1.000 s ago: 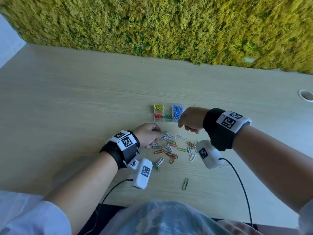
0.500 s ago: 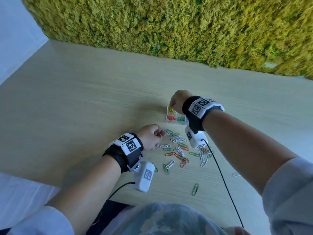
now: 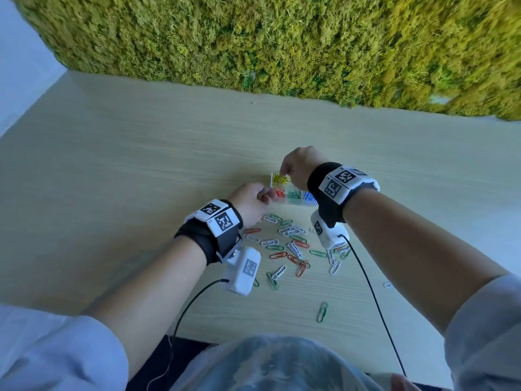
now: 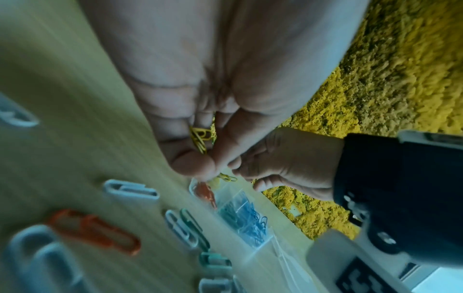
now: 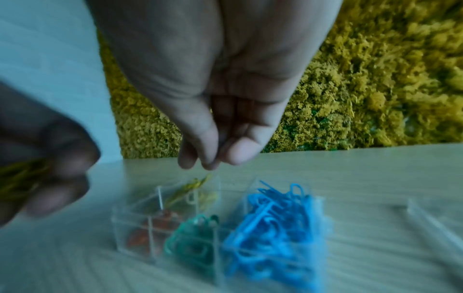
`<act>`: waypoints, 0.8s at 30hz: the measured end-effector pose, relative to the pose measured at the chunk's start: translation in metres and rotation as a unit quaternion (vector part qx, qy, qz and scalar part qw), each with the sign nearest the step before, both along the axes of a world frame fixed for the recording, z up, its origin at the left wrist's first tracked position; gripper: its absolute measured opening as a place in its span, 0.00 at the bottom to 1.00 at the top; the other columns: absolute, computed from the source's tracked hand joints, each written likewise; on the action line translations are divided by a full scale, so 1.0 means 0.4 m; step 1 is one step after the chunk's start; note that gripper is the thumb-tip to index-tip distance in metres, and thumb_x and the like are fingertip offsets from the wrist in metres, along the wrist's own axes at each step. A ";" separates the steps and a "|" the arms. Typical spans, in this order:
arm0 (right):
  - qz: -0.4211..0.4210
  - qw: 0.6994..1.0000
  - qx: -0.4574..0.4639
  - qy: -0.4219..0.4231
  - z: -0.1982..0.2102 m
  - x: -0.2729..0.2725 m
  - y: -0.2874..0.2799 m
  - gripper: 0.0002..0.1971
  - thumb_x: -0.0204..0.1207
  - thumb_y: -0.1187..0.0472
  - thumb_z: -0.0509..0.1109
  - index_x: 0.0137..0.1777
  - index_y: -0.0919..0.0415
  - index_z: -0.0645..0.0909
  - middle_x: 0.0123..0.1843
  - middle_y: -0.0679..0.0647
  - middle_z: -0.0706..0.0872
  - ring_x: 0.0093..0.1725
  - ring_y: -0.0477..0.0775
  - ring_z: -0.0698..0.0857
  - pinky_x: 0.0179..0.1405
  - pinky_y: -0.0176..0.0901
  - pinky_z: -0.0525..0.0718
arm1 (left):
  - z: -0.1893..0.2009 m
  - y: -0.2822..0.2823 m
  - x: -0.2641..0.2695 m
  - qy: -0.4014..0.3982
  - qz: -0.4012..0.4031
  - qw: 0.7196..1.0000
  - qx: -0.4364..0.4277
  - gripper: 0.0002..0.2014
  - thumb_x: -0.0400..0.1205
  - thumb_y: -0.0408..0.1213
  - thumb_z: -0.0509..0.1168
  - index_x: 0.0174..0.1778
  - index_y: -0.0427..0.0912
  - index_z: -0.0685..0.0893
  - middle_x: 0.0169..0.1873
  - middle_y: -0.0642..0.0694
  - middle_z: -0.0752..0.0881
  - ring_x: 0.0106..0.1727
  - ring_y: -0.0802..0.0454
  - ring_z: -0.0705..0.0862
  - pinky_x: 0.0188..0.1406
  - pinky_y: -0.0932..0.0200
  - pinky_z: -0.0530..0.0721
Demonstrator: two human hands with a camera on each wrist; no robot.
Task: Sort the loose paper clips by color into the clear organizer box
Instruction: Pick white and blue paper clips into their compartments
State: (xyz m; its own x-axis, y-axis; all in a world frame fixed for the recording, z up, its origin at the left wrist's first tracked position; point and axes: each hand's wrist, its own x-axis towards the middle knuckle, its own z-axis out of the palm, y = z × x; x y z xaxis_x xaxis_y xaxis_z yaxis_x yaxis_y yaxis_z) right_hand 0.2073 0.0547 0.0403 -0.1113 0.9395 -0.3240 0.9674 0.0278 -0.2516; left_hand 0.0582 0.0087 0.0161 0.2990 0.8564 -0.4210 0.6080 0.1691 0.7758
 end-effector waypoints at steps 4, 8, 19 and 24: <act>0.049 0.997 -0.026 -0.049 -0.009 0.012 -0.029 0.24 0.79 0.71 0.56 0.69 0.49 0.79 0.69 0.51 0.79 0.66 0.54 0.81 0.52 0.41 0.80 | 0.016 0.058 0.035 0.114 -0.034 0.987 0.111 0.12 0.80 0.27 0.58 0.55 0.41 0.82 0.51 0.44 0.84 0.48 0.42 0.82 0.41 0.57 0.79; -0.001 0.999 0.023 0.025 0.006 0.047 -0.044 0.23 0.80 0.72 0.56 0.70 0.53 0.79 0.68 0.50 0.83 0.65 0.53 0.81 0.59 0.39 0.78 | 0.030 0.098 0.066 0.146 -0.048 0.974 0.168 0.17 0.79 0.25 0.59 0.60 0.43 0.82 0.53 0.48 0.83 0.51 0.49 0.79 0.45 0.63 0.74; -0.046 0.996 0.042 0.056 -0.024 0.088 -0.103 0.21 0.81 0.68 0.55 0.65 0.50 0.82 0.63 0.54 0.84 0.59 0.56 0.83 0.50 0.40 0.79 | 0.018 0.135 0.119 0.184 -0.089 0.957 0.208 0.24 0.75 0.19 0.58 0.60 0.46 0.83 0.59 0.46 0.84 0.53 0.50 0.80 0.45 0.61 0.76; -0.046 0.996 0.041 0.062 -0.033 0.097 -0.124 0.19 0.81 0.65 0.56 0.64 0.49 0.83 0.62 0.54 0.86 0.56 0.56 0.84 0.46 0.39 0.78 | -0.006 0.130 0.096 0.138 -0.066 0.957 0.246 0.21 0.76 0.19 0.57 0.55 0.46 0.85 0.56 0.44 0.83 0.49 0.50 0.79 0.48 0.60 0.79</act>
State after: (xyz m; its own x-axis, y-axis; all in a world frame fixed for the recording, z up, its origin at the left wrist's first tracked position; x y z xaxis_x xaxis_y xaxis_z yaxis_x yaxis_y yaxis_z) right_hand 0.2459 0.0051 0.0272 -0.0578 0.9702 -0.2353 0.9288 -0.0342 -0.3691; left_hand 0.0967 0.0609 0.0137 0.3541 0.9335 -0.0555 0.7922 -0.2679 0.5483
